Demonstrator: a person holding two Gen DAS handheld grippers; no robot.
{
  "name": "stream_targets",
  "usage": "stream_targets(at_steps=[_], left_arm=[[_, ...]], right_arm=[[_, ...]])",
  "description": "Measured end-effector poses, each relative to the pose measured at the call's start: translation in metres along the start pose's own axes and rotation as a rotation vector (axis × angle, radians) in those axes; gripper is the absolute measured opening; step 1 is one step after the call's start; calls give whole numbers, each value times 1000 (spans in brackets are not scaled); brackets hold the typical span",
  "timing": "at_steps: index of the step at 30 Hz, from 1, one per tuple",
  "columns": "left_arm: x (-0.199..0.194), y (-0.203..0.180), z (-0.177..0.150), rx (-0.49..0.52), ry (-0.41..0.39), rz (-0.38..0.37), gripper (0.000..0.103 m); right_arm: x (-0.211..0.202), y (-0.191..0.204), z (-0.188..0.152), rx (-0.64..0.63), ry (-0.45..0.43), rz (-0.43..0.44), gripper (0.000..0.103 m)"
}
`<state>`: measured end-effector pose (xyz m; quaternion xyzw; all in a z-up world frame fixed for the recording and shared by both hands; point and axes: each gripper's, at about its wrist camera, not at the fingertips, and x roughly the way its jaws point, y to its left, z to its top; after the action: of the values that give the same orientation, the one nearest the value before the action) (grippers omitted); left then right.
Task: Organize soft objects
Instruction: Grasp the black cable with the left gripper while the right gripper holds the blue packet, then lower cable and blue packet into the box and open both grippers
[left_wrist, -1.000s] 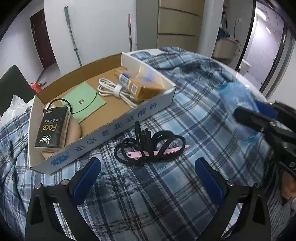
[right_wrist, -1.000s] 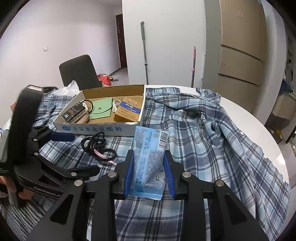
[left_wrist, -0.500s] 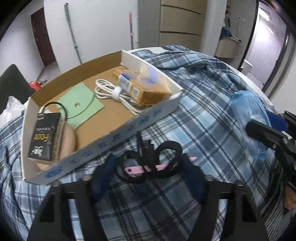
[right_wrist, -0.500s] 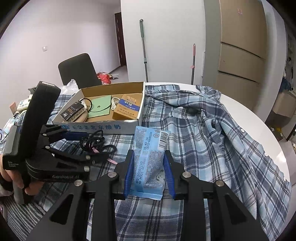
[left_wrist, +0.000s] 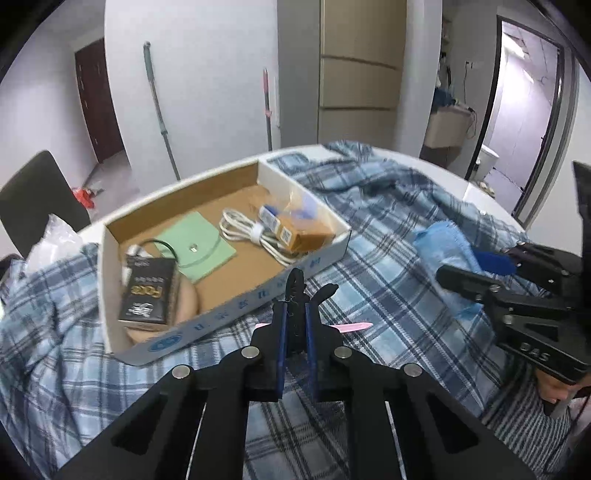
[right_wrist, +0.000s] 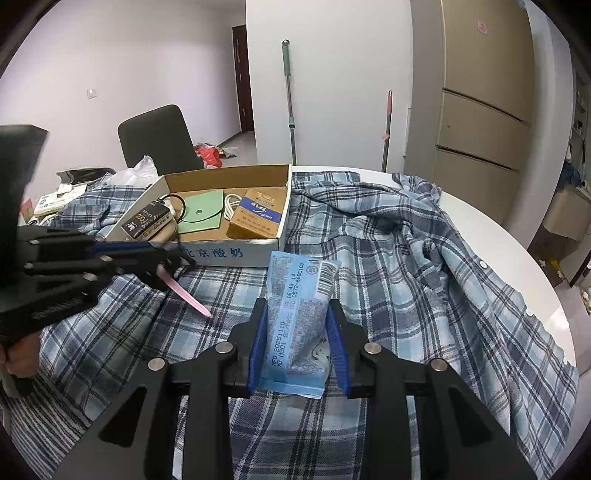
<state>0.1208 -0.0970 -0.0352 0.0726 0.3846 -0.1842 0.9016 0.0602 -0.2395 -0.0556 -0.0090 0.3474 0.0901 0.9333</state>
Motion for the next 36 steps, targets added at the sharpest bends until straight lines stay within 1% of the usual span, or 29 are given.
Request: stream_targets(at_steps=[5, 9, 14, 15, 17, 19, 23, 27, 31, 36], left_arm=[[-29, 3, 4, -10, -65, 18, 10], [-48, 9, 13, -16, -123, 63, 10], [-62, 25, 32, -47, -196, 63, 10], [-63, 27, 36, -49, -209, 69, 10], [-66, 33, 45, -59, -247, 112, 10], [-64, 42, 54, -87, -264, 125, 10], [-50, 62, 64, -133, -248, 151, 10], [-27, 82, 63, -176, -209, 176, 10], [-6, 99, 54, -228, -163, 192, 10], [11, 109, 46, -237, -123, 192, 10]], right_arm=[[-11, 5, 2, -26, -52, 10, 30], [-19, 16, 11, -56, -79, 26, 30], [-19, 35, 42, -100, -99, 45, 30], [-17, 38, 52, -104, -105, 51, 30], [-13, 41, 68, -97, -120, 61, 30], [-5, 44, 85, -89, -130, 63, 30], [19, 52, 109, -88, -131, 74, 30], [50, 61, 117, -88, -94, 107, 30], [78, 68, 115, -81, -44, 138, 30], [100, 78, 102, -107, 6, 140, 30]])
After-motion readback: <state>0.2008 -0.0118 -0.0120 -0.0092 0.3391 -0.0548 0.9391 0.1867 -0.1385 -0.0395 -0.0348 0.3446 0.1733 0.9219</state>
